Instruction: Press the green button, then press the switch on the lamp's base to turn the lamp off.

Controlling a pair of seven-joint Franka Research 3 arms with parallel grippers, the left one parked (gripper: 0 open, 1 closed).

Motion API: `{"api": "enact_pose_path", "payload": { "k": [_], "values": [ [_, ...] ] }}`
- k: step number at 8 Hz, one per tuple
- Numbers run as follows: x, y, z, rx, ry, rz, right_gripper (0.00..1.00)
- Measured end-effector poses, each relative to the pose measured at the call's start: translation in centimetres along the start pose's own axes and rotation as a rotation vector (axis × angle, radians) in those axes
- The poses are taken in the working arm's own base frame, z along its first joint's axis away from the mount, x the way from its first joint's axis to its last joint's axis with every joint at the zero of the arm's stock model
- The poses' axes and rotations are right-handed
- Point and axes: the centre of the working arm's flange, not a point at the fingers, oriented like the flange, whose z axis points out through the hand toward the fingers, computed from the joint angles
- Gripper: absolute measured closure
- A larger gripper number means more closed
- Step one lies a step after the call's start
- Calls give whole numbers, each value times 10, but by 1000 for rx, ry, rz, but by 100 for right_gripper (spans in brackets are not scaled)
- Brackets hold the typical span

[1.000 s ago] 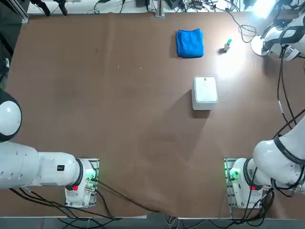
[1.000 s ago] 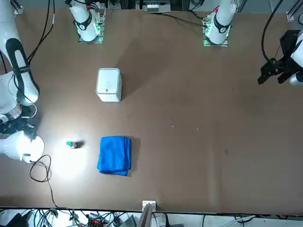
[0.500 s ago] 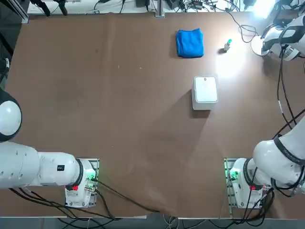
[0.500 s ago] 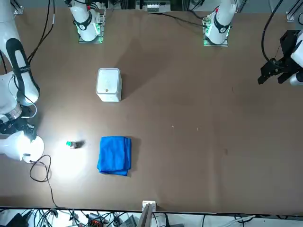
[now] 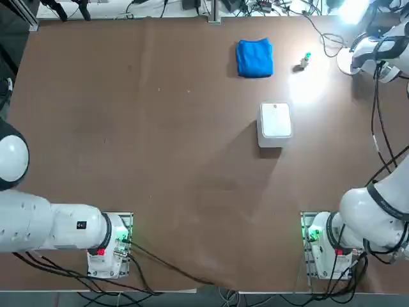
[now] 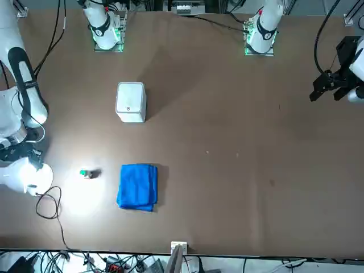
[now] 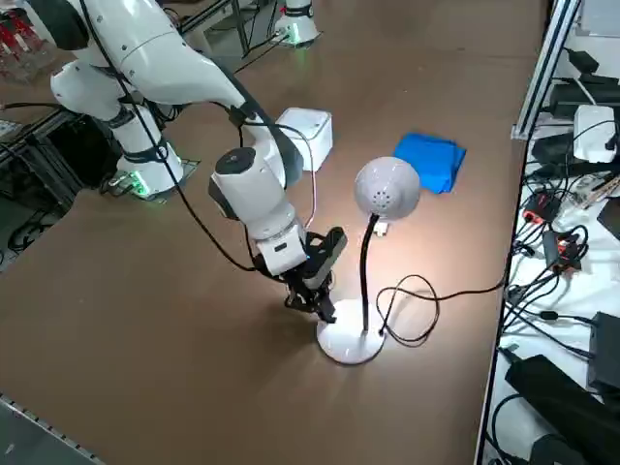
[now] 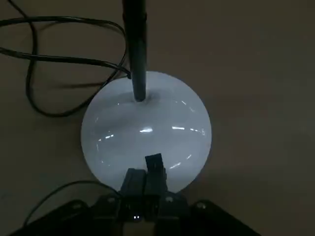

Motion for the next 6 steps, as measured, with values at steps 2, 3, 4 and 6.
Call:
{"api": "enact_pose_path", "payload": {
  "k": [2,3,4,6],
  "values": [
    [-1,1,1,-2,2,1,99],
    [-1,1,1,-2,2,2,99],
    [-1,1,1,-2,3,6,99],
    [6,-2,-7,-1,12,14,99]
  ]
}}
